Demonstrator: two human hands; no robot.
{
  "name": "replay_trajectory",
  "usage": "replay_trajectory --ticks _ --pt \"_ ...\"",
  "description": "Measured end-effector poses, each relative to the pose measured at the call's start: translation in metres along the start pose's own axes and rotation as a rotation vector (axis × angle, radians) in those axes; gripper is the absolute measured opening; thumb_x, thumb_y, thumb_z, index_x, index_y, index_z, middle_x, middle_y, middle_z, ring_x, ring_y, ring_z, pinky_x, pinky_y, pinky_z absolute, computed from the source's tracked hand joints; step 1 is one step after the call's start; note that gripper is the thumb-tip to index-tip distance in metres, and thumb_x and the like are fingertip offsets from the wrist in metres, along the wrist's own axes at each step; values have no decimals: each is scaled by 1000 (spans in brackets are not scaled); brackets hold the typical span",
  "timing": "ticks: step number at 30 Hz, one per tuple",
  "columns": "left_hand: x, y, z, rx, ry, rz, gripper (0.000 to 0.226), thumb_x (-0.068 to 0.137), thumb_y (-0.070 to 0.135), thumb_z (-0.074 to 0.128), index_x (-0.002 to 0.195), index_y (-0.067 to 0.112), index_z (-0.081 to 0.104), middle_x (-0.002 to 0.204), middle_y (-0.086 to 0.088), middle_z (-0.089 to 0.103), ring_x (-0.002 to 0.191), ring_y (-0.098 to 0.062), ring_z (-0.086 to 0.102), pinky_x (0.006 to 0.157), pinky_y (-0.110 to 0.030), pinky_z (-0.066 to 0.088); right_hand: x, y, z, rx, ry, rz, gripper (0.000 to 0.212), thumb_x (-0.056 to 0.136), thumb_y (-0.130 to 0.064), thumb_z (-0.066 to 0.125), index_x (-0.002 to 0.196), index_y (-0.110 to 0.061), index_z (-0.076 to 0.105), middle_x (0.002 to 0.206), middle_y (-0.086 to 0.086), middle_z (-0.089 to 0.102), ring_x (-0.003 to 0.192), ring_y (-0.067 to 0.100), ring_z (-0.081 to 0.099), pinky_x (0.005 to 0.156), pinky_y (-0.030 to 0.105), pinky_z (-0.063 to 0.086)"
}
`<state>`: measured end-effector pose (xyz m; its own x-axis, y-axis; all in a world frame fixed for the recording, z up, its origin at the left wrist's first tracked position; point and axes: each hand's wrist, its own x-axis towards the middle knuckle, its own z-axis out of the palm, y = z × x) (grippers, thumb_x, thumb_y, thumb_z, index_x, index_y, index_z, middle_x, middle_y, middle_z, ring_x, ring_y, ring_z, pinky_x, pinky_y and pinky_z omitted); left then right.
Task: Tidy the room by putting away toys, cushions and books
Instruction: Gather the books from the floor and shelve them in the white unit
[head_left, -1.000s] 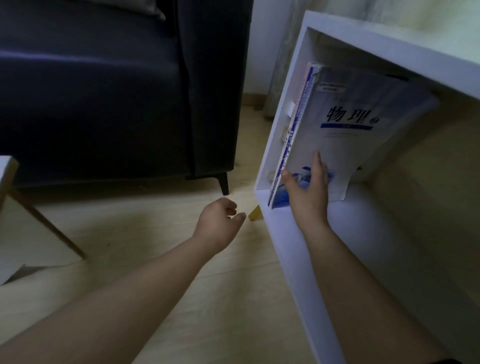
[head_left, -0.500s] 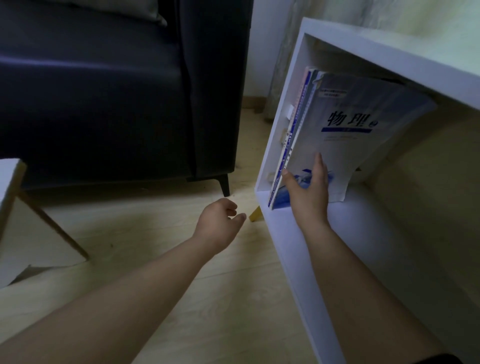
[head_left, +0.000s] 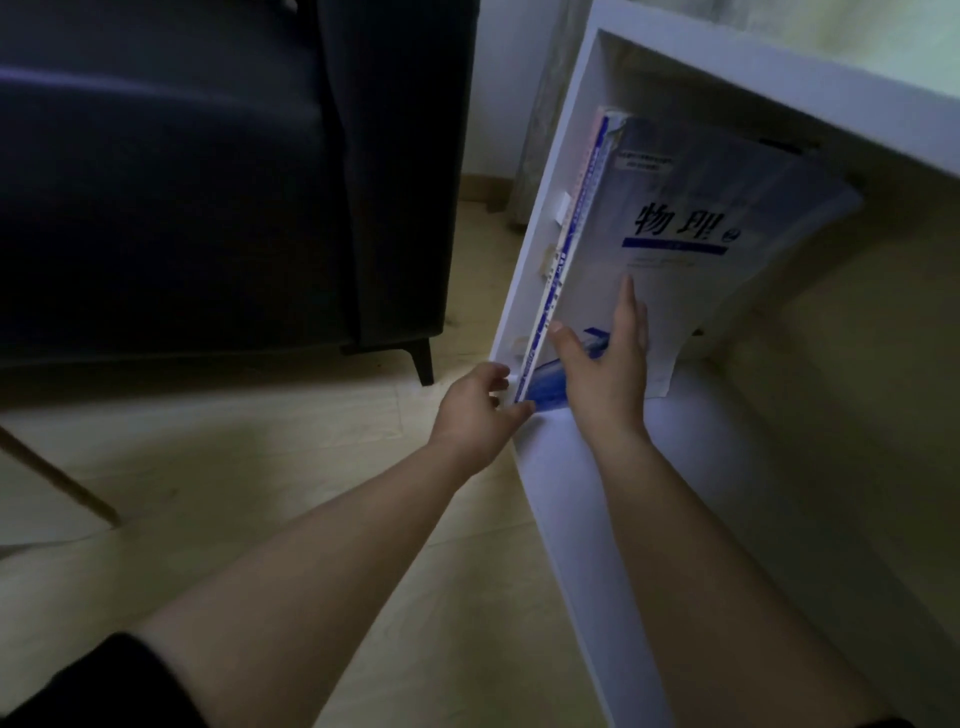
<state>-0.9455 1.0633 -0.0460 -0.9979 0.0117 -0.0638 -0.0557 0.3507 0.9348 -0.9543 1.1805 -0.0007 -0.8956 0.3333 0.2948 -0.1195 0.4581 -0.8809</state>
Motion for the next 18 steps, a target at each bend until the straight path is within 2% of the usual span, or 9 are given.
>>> replay_trajectory --ticks 2,4,7,9,10,12,13,16,18 --pt "5 -2 8 12 -2 34 44 85 25 69 126 19 55 114 5 60 102 -14 60 87 -32 52 0 1 1 20 11 -18 82 90 -25 65 152 -38 13 161 -3 4 142 16 27 101 20 41" --pt "10 -8 17 40 19 54 34 85 26 68 118 20 61 109 4 64 97 -16 61 84 -31 52 1 6 2 3 37 -32 82 90 -25 65 152 -38 14 161 -2 3 143 15 26 99 13 40" --pt "14 -15 24 48 24 38 22 87 27 66 108 21 64 105 1 65 89 -20 61 79 -32 50 3 15 3 -33 71 -49 81 89 -28 66 151 -41 15 162 -1 0 146 18 21 108 32 41" --pt "18 -18 25 77 22 28 16 88 28 63 103 21 64 101 1 65 87 -20 59 75 -30 47 4 21 5 -63 84 -65 81 88 -30 67 150 -44 15 162 -3 -2 147 21 17 109 38 41" --pt "19 -18 25 104 31 26 14 89 29 62 100 20 64 100 1 65 87 -21 59 74 -30 46 5 23 5 -67 89 -85 81 88 -31 67 149 -44 15 162 -3 -1 147 21 16 108 32 42" --pt "23 -18 23 152 52 32 12 90 30 59 96 20 63 98 1 66 89 -22 59 73 -31 47 8 25 5 -63 92 -116 81 88 -28 67 151 -38 17 162 -1 3 146 19 18 102 10 38" --pt "25 -19 23 177 50 47 13 91 31 58 95 20 63 98 1 66 89 -22 59 73 -31 47 10 26 3 -57 96 -127 81 88 -26 67 151 -36 18 162 0 6 146 19 20 102 9 38" --pt "25 -24 26 240 28 110 15 93 32 55 95 20 62 99 -1 64 91 -22 57 75 -35 51 16 32 -3 -39 86 -118 82 87 -27 68 152 -34 18 162 -2 8 144 17 25 107 33 43" --pt "23 -27 30 271 15 158 16 94 32 52 98 21 62 99 -2 63 92 -24 56 77 -41 53 21 34 -9 -24 69 -98 83 87 -29 69 152 -35 17 162 -2 9 142 17 30 105 32 44"
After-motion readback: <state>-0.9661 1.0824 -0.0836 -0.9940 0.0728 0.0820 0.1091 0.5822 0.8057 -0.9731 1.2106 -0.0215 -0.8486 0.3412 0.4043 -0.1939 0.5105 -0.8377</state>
